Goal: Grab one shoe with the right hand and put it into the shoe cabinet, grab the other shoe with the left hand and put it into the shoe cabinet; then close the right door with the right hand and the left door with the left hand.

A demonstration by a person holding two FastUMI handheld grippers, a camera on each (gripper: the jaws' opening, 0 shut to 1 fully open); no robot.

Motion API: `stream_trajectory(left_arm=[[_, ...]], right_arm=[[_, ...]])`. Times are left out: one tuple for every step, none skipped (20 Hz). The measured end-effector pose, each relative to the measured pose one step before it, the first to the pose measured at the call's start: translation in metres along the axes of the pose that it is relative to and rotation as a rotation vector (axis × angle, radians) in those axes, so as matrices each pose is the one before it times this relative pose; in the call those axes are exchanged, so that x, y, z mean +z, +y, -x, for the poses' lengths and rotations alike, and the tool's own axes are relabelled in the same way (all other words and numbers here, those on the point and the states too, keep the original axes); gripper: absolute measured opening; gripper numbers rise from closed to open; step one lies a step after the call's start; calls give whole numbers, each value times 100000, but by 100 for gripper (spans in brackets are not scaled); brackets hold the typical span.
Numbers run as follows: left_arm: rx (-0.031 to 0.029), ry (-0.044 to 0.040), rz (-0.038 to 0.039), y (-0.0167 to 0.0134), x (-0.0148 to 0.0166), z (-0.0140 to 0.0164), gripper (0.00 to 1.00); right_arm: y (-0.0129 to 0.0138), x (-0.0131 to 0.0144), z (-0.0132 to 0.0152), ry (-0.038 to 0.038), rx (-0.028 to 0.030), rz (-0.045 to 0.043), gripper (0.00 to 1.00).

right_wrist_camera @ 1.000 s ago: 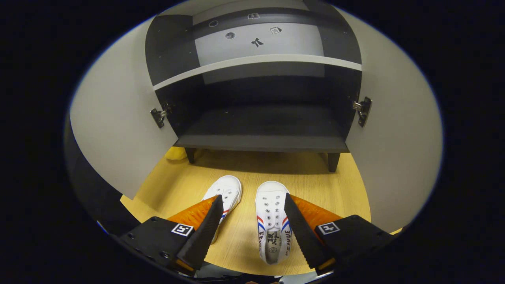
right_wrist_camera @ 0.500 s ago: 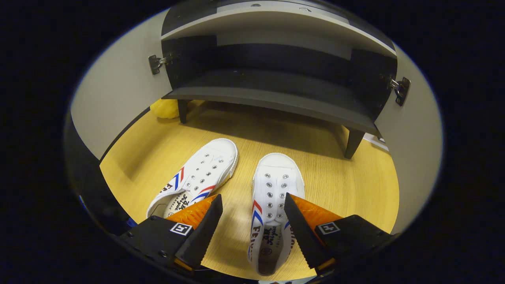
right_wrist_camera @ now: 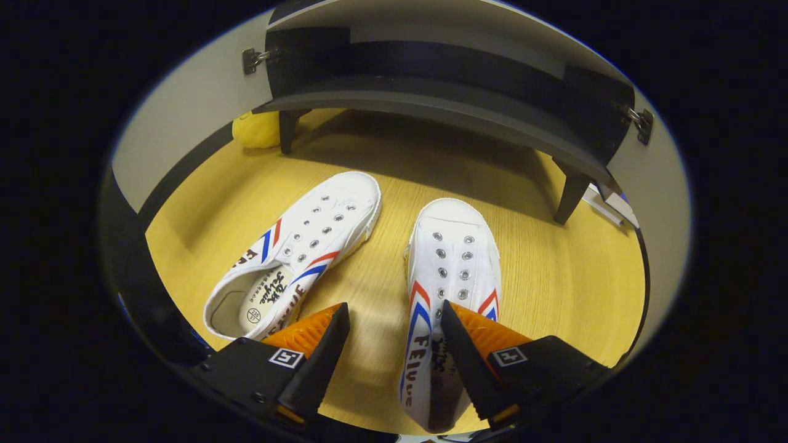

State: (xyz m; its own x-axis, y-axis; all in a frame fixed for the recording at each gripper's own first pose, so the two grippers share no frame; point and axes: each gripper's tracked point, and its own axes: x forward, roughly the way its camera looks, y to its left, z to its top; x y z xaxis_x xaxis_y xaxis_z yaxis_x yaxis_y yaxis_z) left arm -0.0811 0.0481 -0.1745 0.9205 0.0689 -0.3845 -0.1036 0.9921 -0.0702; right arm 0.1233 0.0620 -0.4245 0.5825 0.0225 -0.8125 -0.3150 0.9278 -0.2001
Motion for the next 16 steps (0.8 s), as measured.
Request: stream_trajectory(left_arm=[[271, 188, 340, -48, -170, 91, 95], [339, 152, 271, -2, -53, 60, 96], [279, 132, 150, -69, -131, 77, 96], [170, 47, 64, -152, 48, 120, 95], [62, -152, -21, -143, -47, 87, 95], [-2, -241, -201, -214, 97, 55, 94], [41, -227, -475, -112, 30, 150, 95], [237, -353, -664, -49, 153, 76, 94], [62, -433, -596, -134, 143, 205, 96], [-112, -549, -462, -119, 218, 203, 95], [-263, -325, -241, -72, 37, 122, 95], [-185, -177, -191, -109, 34, 81, 94], [-11, -41, -73, -42, -89, 36, 95], [-38, -57, 172, -68, 96, 93, 95], [-109, -276, 328, -68, 3, 54, 95], [-59, -436, 229, -98, 205, -7, 94]], right_arm=[[-470, -2, -94, 534, -2829, 791, 79], [-329, 78, -40, -596, -2518, 136, 67], [55, -40, 47, 448, -143, -20, 58], [-29, 57, -28, -154, -292, 985, 55], [-930, -230, -405, 163, -5343, 3461, 53], [-110, 267, 465, -615, -217, 344, 51], [177, -109, -245, -498, -1270, -79, 26], [-57, -116, -64, 328, -395, 584, 26], [124, 99, 381, 486, 619, 763, 26], [-73, 1, -1015, -55, -757, -1078, 26], [-98, 184, 629, 501, 1046, -164, 13], [217, -206, 300, 983, 1595, -361, 2], [27, 124, -138, 969, 1725, -640, 0], [11, -131, 101, 1307, 1594, -1255, 2], [-128, 47, 144, 481, 1011, -2688, 2], [-150, 67, 292, -483, 306, -2702, 2]])
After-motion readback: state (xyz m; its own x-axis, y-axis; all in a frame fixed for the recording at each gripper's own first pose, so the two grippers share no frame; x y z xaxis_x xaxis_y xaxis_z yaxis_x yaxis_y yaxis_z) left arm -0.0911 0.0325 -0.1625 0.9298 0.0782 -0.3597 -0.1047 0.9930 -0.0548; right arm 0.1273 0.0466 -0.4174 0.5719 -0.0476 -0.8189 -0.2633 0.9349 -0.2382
